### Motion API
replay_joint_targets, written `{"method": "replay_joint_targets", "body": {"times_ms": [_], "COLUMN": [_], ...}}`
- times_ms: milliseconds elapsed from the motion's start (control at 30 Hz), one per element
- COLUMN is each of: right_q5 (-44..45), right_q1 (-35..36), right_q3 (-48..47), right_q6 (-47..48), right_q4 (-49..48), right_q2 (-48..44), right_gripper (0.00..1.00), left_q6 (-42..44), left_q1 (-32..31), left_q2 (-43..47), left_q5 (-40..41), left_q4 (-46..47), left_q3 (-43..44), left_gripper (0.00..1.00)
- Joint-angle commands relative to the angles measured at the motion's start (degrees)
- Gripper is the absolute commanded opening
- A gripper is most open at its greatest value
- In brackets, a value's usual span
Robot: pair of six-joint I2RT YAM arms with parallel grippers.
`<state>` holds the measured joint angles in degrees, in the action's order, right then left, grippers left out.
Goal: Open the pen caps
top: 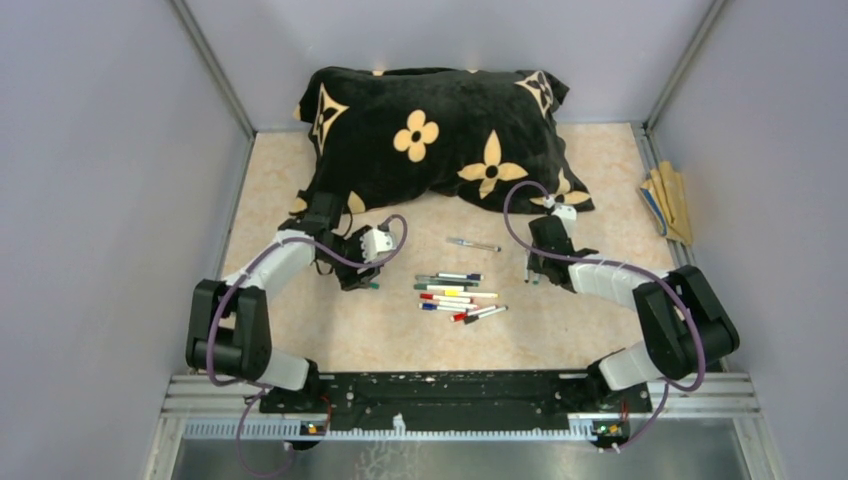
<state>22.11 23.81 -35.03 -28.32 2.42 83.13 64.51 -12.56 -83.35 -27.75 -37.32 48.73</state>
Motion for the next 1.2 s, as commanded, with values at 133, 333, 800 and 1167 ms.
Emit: {"method": "replay_joint_targets", "body": {"times_ms": [133, 333, 800, 1167], "right_q5": [-1.7, -4.6, -27.8, -29.7], "right_q1": [-0.5, 2.5, 17.7, 18.6], "right_q3": [-2.7, -6.1, -10.5, -7.2], "right_q6": [1.3, 6.8, 19.5, 17.7], "right_q4": [3.6, 6.1, 5.0, 5.3], "right_q2": [-2.5, -10.5, 0.1, 0.8], "right_gripper": [0.31, 0.43, 0.49, 0.42], "left_q6": [-5.0, -12.2, -14.7, -14.2], "left_q1": [0.8, 3.3, 17.1, 17.0], "left_q2": [3.0, 2.1, 1.0, 1.8], "left_q5": [-5.3, -5.9, -12.6, -11.7], "left_q4": [-7.7, -10.4, -18.0, -18.0], "left_q3": [9.2, 16.3, 23.9, 22.5], "left_gripper": [0.99, 0.99, 0.99, 0.99]}}
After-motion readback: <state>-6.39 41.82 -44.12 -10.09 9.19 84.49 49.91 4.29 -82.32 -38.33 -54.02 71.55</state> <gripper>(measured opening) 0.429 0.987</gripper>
